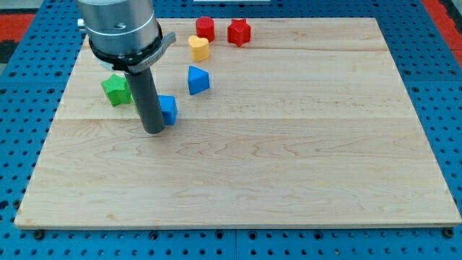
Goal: Slide the blue cube to the right side of the green circle
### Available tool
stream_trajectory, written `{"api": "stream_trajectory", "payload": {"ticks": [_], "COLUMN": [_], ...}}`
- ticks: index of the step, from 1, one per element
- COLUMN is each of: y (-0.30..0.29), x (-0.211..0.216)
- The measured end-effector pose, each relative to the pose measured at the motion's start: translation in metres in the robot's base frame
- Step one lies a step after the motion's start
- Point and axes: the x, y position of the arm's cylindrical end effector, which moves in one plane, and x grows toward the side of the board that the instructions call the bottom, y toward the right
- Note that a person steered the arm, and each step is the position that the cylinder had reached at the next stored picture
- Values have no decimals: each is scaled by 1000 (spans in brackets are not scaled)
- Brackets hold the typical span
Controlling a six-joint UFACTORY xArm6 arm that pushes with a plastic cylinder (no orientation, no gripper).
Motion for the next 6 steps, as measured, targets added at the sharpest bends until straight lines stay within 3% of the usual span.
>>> {"api": "stream_trajectory", "payload": {"ticks": [3,6], "y": [1,71], "x": [-6,-10]}}
